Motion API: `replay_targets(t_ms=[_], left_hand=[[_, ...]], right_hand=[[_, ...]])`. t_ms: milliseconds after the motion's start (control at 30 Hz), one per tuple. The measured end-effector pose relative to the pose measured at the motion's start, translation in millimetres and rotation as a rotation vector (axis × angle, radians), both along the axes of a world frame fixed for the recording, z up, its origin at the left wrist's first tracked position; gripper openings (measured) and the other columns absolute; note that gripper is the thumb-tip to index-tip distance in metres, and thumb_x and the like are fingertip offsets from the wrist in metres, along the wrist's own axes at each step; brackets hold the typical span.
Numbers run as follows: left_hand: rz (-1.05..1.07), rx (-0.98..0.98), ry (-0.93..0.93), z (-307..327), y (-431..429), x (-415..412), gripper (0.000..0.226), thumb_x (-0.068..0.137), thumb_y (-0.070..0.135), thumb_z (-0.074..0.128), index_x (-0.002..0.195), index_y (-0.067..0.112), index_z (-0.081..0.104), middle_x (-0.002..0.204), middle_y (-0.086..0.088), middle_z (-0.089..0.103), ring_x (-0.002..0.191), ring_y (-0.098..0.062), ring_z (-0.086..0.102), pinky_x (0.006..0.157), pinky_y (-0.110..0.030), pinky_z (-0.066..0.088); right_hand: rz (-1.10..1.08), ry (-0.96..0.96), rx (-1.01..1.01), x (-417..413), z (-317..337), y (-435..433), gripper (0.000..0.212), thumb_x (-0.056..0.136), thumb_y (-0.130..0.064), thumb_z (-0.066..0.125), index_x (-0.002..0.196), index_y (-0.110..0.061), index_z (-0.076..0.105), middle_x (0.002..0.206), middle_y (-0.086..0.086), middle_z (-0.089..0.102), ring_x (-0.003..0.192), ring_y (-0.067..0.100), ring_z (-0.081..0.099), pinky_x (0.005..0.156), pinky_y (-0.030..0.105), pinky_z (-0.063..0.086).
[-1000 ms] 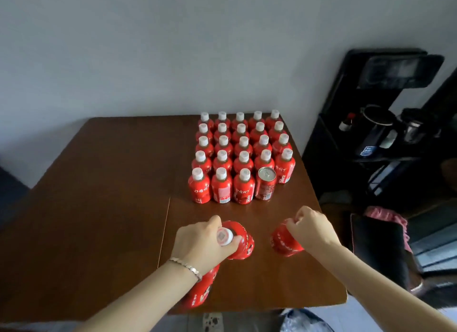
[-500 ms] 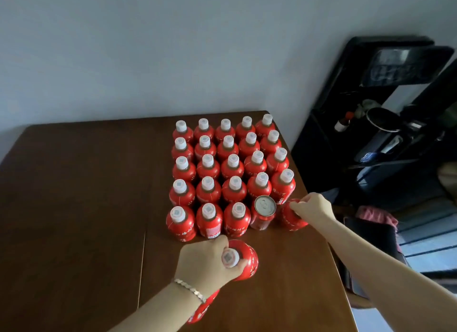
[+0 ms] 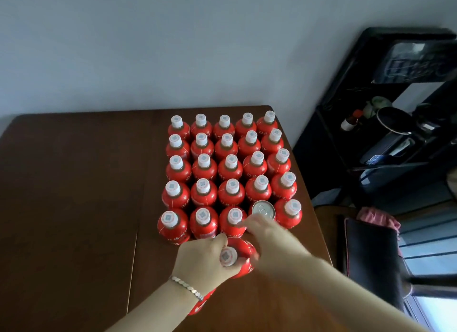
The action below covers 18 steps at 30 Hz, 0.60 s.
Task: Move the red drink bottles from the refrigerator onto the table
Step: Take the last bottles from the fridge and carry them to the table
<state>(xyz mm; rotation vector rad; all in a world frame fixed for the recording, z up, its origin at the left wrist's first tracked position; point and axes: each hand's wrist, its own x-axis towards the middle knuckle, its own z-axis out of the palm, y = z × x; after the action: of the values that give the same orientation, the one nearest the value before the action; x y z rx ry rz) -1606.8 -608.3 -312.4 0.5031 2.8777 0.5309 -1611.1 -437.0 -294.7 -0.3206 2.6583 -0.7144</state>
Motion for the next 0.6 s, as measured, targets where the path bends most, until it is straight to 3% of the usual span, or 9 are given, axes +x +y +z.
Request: replay_targets(t_ms=[67, 167, 233, 300, 433, 600], left_hand=[[0.032, 0.088, 0.001, -1.6, -1.8, -2.2, 0.039, 0.059, 0.066, 0.050, 0.058, 0.028, 0.059, 0.041, 0.012, 0.054, 0.035, 0.000, 0.051, 0.041, -0.003, 0.011], [0.065, 0.082, 0.051, -6.9, -6.9, 0.7, 0.039, 0.059, 0.063, 0.046, 0.063, 0.027, 0.060, 0.046, 0.010, 0.059, 0.041, -0.002, 0.056, 0.041, -0.005, 0.011], [0.040, 0.020, 0.063, -0.3, -10.9, 0.0, 0.041, 0.065, 0.065, 0.049, 0.074, 0.027, 0.059, 0.060, 0.012, 0.064, 0.055, -0.001, 0.062, 0.040, -0.012, 0.019], [0.036, -0.035, -0.017, 3.0, -21.8, -0.9, 0.043, 0.071, 0.068, 0.055, 0.089, 0.029, 0.053, 0.082, 0.013, 0.064, 0.077, -0.004, 0.062, 0.053, -0.017, 0.031], [0.174, -0.077, -0.119, -5.8, -53.9, 2.5, 0.046, 0.072, 0.064, 0.062, 0.083, 0.026, 0.038, 0.076, 0.011, 0.041, 0.067, -0.007, 0.042, 0.049, -0.011, 0.025], [0.375, 0.080, -0.181, -25.2, -74.7, 6.5, 0.039, 0.076, 0.037, 0.073, 0.090, 0.025, 0.039, 0.093, 0.006, 0.042, 0.077, -0.012, 0.047, 0.062, -0.017, 0.034]], right_hand=[[0.139, -0.146, 0.090, 12.7, -13.2, -18.3, 0.077, 0.075, -0.025, 0.064, 0.142, -0.036, 0.028, 0.138, -0.011, 0.035, 0.123, 0.020, 0.039, 0.099, 0.034, 0.043], [0.079, -0.091, 0.083, 14.9, -26.8, -33.2, 0.077, 0.071, -0.031, 0.070, 0.139, -0.036, 0.034, 0.130, -0.012, 0.044, 0.116, 0.021, 0.047, 0.092, 0.033, 0.045], [0.021, -0.050, 0.028, 16.7, -34.7, -39.2, 0.077, 0.067, -0.033, 0.073, 0.136, -0.037, 0.039, 0.126, -0.013, 0.049, 0.113, 0.019, 0.051, 0.090, 0.030, 0.045], [-0.103, -0.068, -0.072, 21.3, -45.0, -46.4, 0.077, 0.065, -0.035, 0.074, 0.134, -0.036, 0.041, 0.126, -0.014, 0.051, 0.111, 0.017, 0.055, 0.087, 0.026, 0.045], [-0.368, -0.089, -0.224, 33.5, -66.5, -68.9, 0.074, 0.063, -0.042, 0.078, 0.129, -0.031, 0.046, 0.123, -0.012, 0.054, 0.108, 0.014, 0.059, 0.086, 0.023, 0.048], [-0.523, -0.127, -0.261, 37.3, -76.4, -93.0, 0.076, 0.067, -0.033, 0.079, 0.133, -0.027, 0.041, 0.130, -0.009, 0.047, 0.115, 0.014, 0.055, 0.085, 0.019, 0.044]])
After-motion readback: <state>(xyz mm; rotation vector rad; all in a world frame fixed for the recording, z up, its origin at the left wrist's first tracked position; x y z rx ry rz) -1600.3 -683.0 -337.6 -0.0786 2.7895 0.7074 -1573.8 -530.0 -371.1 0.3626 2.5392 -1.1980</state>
